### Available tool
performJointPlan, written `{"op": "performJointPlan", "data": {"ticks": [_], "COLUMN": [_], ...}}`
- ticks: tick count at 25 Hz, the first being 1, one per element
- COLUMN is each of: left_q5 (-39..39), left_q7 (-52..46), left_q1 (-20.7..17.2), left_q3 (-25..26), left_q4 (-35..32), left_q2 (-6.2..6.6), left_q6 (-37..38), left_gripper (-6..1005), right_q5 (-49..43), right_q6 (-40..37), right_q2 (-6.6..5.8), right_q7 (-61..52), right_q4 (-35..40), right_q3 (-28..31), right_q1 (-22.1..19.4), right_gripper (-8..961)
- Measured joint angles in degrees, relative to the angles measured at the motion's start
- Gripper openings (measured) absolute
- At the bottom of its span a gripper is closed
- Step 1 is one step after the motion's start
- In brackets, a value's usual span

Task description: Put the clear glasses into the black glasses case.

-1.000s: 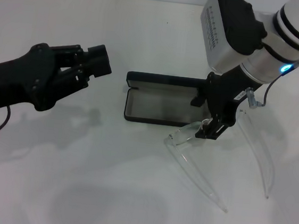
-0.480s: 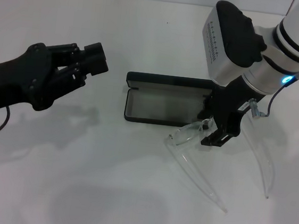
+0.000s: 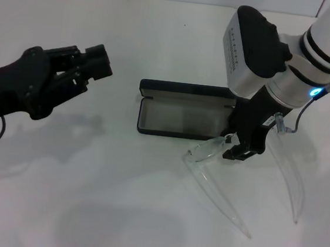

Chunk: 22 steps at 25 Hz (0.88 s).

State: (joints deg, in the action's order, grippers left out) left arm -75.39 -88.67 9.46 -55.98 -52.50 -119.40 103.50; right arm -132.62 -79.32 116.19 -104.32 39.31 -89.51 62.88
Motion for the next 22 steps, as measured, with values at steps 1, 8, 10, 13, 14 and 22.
{"op": "performJointPlan", "data": {"ticks": [1, 8, 10, 13, 14, 22], "left_q5": [0.01, 0.01, 0.01, 0.01, 0.01, 0.12], "left_q7": [0.02, 0.08, 0.08, 0.08, 0.09, 0.08], "left_q1": [-0.08, -0.23, -0.23, -0.24, -0.26, -0.33], "left_q3": [0.21, 0.35, 0.35, 0.35, 0.35, 0.44], "left_q4": [0.03, 0.1, 0.11, 0.11, 0.12, 0.12], "left_q2": [-0.01, 0.0, -0.02, -0.1, -0.11, -0.13], "left_q6": [0.01, 0.03, 0.03, 0.03, 0.04, 0.03], "left_gripper": [208, 198, 196, 192, 190, 180], "right_q5": [0.0, 0.0, -0.01, -0.03, -0.02, 0.09], "right_q6": [0.02, 0.39, 0.42, 0.25, 0.13, -0.66], "right_q2": [0.0, 0.0, 0.0, 0.0, 0.0, 0.0], "right_q7": [-0.23, -1.72, -1.75, -1.78, -1.8, -2.28], "right_q4": [-0.01, 0.6, 0.65, 0.63, 0.76, 10.47], "right_q3": [-0.18, -0.54, -0.58, -1.02, -1.3, -1.18], "right_q1": [0.0, -0.49, -0.5, -0.47, -0.56, -7.45], "right_gripper": [392, 374, 354, 324, 313, 186]}}
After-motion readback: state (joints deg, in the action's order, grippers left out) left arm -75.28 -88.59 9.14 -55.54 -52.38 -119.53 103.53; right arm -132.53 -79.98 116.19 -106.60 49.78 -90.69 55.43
